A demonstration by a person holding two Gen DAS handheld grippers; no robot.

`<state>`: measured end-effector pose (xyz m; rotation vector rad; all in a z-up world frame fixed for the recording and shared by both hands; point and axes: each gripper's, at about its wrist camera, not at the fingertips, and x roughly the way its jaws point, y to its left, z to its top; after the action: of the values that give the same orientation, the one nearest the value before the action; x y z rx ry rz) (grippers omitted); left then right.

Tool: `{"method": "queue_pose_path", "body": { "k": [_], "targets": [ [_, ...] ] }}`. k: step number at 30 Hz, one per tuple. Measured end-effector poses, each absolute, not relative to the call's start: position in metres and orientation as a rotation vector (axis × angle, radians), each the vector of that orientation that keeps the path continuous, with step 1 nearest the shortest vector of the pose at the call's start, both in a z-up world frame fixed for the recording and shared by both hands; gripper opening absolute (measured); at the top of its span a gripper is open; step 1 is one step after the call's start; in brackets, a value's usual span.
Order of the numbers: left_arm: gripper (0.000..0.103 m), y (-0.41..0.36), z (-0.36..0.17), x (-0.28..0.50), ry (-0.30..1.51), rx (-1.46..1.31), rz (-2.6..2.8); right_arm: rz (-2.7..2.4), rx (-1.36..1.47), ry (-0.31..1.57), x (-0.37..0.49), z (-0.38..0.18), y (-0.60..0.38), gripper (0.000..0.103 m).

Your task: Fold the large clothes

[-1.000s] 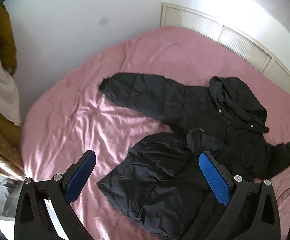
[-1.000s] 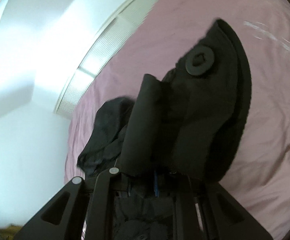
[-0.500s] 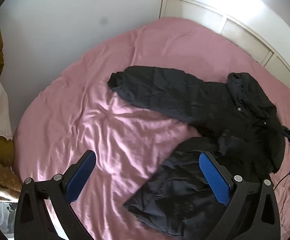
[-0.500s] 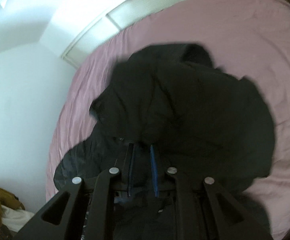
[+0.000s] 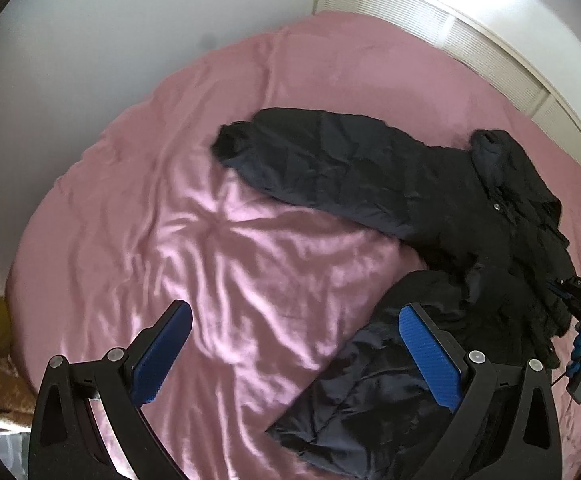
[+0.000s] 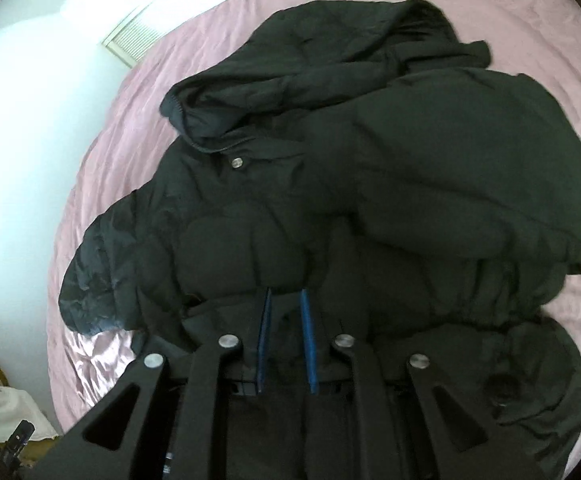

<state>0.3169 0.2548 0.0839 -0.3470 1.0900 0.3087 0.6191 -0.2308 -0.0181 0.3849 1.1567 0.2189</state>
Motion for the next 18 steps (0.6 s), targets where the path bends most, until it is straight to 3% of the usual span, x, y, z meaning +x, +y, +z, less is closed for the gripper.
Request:
{"method": "queue_pose_path", "body": {
  "k": [8,14,18],
  "targets": [
    [0.102,0.181,0.075,0.371,1.097,-0.313,0.143,0.16,0.333,1.085,0.613,0.0,-0.285,0.016],
    [0.102,0.078,0.072,0.431,1.083,-0.19,-0.023,0.11,0.252,1.033,0.618,0.012,-0.335,0.016],
    [0.102,0.004,0.064,0.486,1.048,-0.106,-0.138,0.1,0.209,1.024,0.631,0.009,-0.366,0.038]
  ]
}}
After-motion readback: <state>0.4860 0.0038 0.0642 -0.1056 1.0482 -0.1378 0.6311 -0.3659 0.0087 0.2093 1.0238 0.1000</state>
